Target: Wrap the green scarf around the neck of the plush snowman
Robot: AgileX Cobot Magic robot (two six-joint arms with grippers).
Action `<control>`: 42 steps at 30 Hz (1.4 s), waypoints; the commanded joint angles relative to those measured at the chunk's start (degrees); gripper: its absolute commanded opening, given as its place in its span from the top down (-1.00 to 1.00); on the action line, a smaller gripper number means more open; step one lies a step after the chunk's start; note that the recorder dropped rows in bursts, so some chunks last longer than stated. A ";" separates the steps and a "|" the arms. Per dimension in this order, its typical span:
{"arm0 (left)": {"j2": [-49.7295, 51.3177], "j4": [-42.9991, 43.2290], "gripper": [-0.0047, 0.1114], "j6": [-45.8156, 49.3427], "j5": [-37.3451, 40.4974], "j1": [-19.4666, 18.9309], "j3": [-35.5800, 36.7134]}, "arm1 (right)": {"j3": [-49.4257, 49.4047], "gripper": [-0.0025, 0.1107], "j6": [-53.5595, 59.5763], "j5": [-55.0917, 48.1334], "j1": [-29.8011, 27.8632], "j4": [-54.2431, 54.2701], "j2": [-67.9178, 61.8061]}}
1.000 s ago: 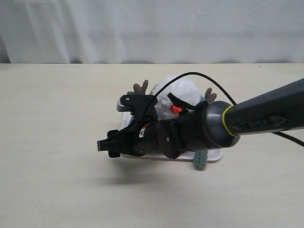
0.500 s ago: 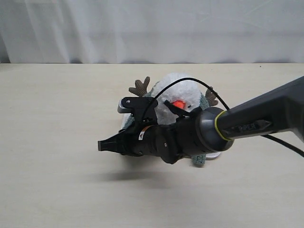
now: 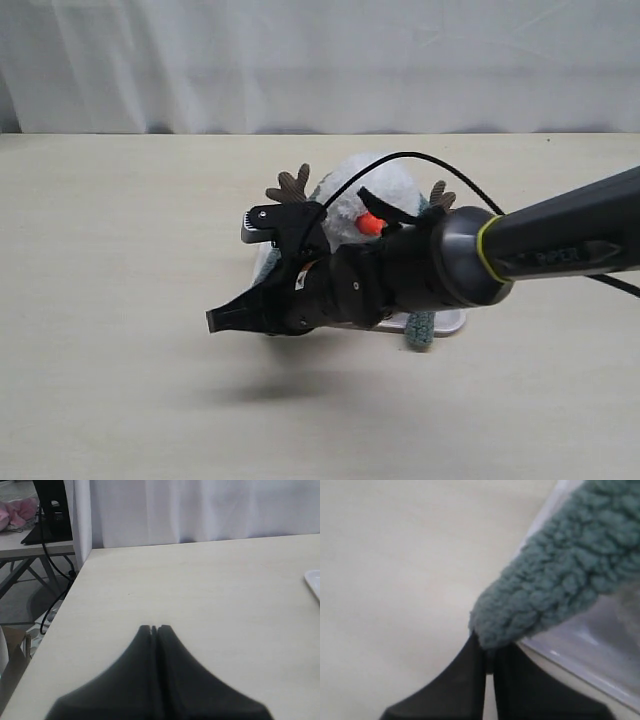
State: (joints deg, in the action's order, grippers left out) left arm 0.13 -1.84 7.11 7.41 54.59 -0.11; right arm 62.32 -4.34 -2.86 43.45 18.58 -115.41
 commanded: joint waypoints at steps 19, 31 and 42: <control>-0.13 -0.76 0.92 -0.01 -1.80 0.13 0.11 | -1.53 0.88 -21.20 -40.68 -0.26 -38.46 11.77; -0.13 -0.76 0.92 -0.01 -1.80 0.13 0.11 | -4.67 0.88 -23.75 -33.38 -0.26 -43.74 8.19; -0.13 -0.76 0.92 -0.01 -1.80 0.13 0.11 | -4.43 0.16 -22.90 -41.29 0.01 -38.66 12.82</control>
State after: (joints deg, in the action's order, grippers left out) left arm 0.13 -1.84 7.11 7.41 54.59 -0.11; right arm 57.94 -27.91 -42.72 43.45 -22.59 -105.01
